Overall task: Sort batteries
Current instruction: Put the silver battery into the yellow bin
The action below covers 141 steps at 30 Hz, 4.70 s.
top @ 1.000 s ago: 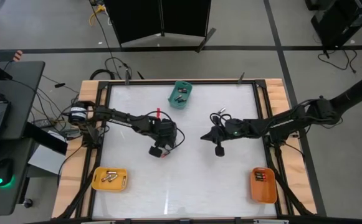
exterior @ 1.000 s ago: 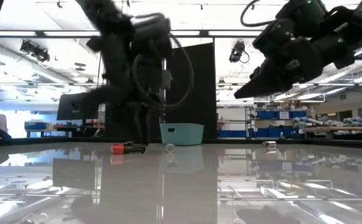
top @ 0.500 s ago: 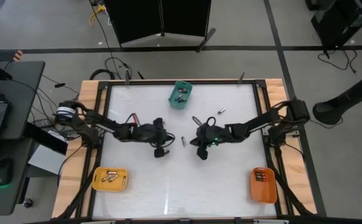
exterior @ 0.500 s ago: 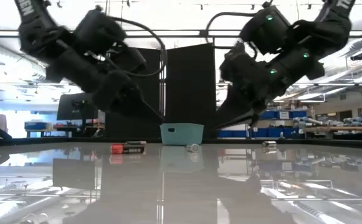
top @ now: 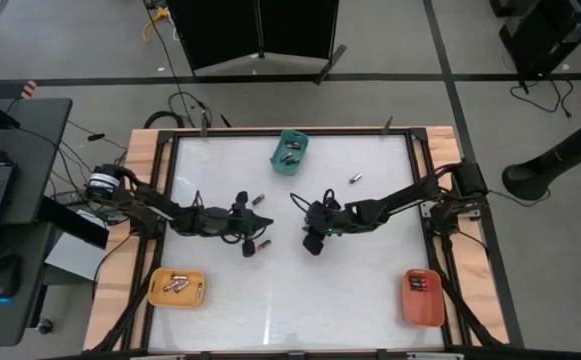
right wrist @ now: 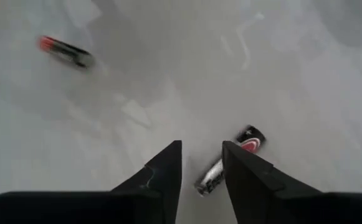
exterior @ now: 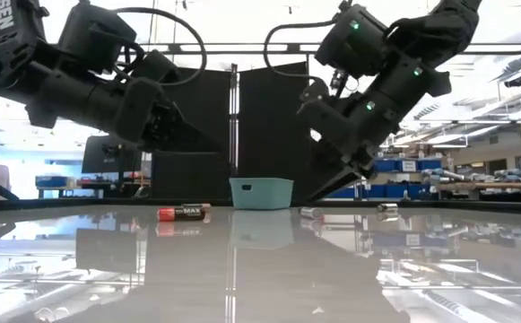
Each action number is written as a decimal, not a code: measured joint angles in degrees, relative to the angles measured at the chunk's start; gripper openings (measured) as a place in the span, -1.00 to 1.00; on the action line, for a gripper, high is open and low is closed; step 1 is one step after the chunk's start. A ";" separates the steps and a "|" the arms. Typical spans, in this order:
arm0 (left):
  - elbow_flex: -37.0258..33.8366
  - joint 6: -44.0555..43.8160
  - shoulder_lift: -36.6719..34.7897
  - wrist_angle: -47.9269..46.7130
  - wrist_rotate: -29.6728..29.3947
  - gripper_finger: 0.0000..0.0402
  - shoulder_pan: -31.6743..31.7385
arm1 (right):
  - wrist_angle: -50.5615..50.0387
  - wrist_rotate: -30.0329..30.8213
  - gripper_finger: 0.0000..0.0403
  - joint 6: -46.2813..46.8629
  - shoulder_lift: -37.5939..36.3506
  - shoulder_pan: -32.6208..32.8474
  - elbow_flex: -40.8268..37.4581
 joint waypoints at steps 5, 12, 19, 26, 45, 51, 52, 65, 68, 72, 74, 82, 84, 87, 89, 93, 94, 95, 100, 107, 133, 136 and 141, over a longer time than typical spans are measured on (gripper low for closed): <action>0.36 0.02 0.00 -0.21 -0.05 -0.97 -0.31 | -7.52 4.99 -0.38 3.65 0.30 0.01 -0.11; 0.37 0.02 0.00 -0.22 -0.32 -0.97 -0.43 | -9.11 6.41 -0.39 3.89 0.65 -0.03 -0.13; 0.37 -1.02 0.00 -0.20 -0.39 -0.97 -0.43 | -10.44 6.43 -0.48 -1.57 0.65 -0.07 -0.05; 0.37 -2.80 0.00 3.10 0.73 -0.97 -0.43 | -10.70 6.41 -0.71 -7.91 0.54 -0.12 -0.04; 0.41 5.52 0.00 26.23 7.83 -0.88 -0.43 | 18.38 6.17 -0.71 -28.21 -2.94 0.52 -0.33; 0.41 9.58 0.00 30.44 9.92 -0.76 -0.43 | 23.47 6.38 -0.71 -33.52 -8.83 3.06 -0.26; 0.41 9.67 0.00 30.72 9.94 -0.74 -0.43 | 23.93 6.38 -0.71 -34.36 -9.75 3.69 -0.24; 6.94 9.67 0.00 24.08 15.95 -0.47 -0.43 | 31.70 8.92 -0.71 -40.54 -11.53 8.55 -0.22; 9.07 9.96 0.00 21.16 16.06 -0.42 -0.37 | 31.85 8.90 -0.71 -40.78 -11.54 8.61 -0.22; 9.59 12.19 0.00 21.61 16.75 -0.37 -0.41 | 32.05 9.05 -0.71 -41.05 -11.59 8.84 -0.22; 9.59 12.90 0.04 22.14 17.94 -0.36 -0.41 | 32.13 8.92 -0.71 -41.37 -11.59 8.83 -0.22; 9.90 14.21 0.05 27.52 20.76 -0.36 -0.52 | 31.06 8.26 -0.71 -41.46 -11.33 8.71 -0.20; 9.90 14.20 0.04 28.48 21.81 -0.36 -0.56 | 31.38 8.84 -0.71 -41.41 -11.37 8.71 -0.20; 9.90 14.20 0.04 27.92 22.27 -0.36 -0.65 | 31.40 9.27 -0.71 -41.37 -11.37 8.60 -0.20; 9.90 13.98 0.04 26.87 22.25 -0.36 -0.63 | 31.68 9.39 -0.71 -41.36 -11.37 8.62 -0.20; 9.87 13.85 0.04 26.56 22.09 -0.36 -0.63 | 32.57 9.35 -0.71 -41.93 -11.37 8.67 -0.20; 9.87 13.87 0.04 26.49 22.04 -0.36 -0.60 | 32.84 9.34 -0.71 -42.06 -11.37 8.68 -0.20; 9.87 13.98 0.04 26.32 21.97 -0.36 -0.49 | 33.00 9.34 -0.71 -42.25 -11.37 8.77 -0.20; 9.77 14.03 0.04 27.69 22.51 -0.36 -0.15 | 33.11 9.37 -0.71 -42.68 -11.44 9.29 -0.20; 9.72 14.44 -0.04 31.91 24.27 -0.36 -0.06 | 33.08 8.70 -0.71 -43.60 -11.48 10.41 -0.20; 9.34 13.99 1.29 24.89 23.29 -0.36 2.09 | 37.89 8.10 -0.71 -45.96 -11.70 11.38 -0.07; 9.55 13.35 0.88 26.44 23.80 -0.36 2.97 | 37.18 6.97 -0.71 -45.89 -11.46 11.58 -0.11; 9.57 12.09 0.94 27.32 27.44 -0.36 3.02 | 36.74 6.69 -0.71 -45.91 -11.48 11.61 -0.13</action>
